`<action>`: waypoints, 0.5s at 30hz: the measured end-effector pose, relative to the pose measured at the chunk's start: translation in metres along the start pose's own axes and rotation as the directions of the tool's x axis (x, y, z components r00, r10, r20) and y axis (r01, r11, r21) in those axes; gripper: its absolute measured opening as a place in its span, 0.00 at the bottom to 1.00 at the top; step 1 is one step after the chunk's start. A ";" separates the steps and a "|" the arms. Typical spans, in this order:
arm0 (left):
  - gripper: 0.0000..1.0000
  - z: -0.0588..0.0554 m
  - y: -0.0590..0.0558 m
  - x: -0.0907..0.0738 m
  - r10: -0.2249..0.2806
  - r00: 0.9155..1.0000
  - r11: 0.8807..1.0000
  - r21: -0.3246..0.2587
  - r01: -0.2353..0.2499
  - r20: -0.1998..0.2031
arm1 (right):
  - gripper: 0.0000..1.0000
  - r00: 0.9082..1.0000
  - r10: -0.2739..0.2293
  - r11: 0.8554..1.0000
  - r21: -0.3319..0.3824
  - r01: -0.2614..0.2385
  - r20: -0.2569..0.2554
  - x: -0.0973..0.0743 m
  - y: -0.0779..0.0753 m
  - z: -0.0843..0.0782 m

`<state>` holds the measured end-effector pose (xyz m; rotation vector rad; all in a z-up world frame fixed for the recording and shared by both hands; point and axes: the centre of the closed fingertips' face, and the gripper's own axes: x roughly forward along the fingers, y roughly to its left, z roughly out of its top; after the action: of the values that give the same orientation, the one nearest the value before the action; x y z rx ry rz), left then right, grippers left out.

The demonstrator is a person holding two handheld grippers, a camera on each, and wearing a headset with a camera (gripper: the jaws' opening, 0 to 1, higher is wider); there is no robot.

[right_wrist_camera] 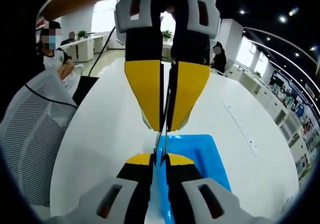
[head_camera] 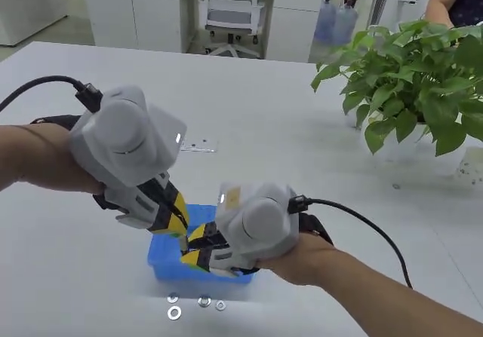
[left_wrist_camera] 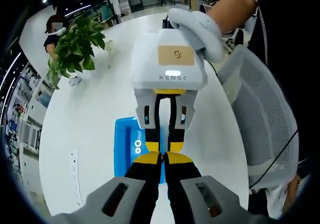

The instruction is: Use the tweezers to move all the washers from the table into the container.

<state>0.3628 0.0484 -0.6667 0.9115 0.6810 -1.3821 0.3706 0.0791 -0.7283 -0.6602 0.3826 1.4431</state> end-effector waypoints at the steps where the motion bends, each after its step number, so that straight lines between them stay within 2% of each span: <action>1: 0.06 0.000 -0.002 0.000 -0.003 1.000 1.000 -0.001 0.003 -0.001 | 0.11 1.000 0.002 1.000 0.003 -0.002 0.001 0.000 0.001 0.000; 15: 0.06 -0.010 -0.022 0.013 -0.019 1.000 1.000 -0.024 0.019 -0.006 | 0.11 0.999 0.035 0.999 0.019 -0.034 -0.007 0.013 0.025 -0.009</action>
<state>0.3430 0.0509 -0.6855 0.8928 0.7109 -1.3859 0.3490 0.0832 -0.7475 -0.6466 0.4140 1.4686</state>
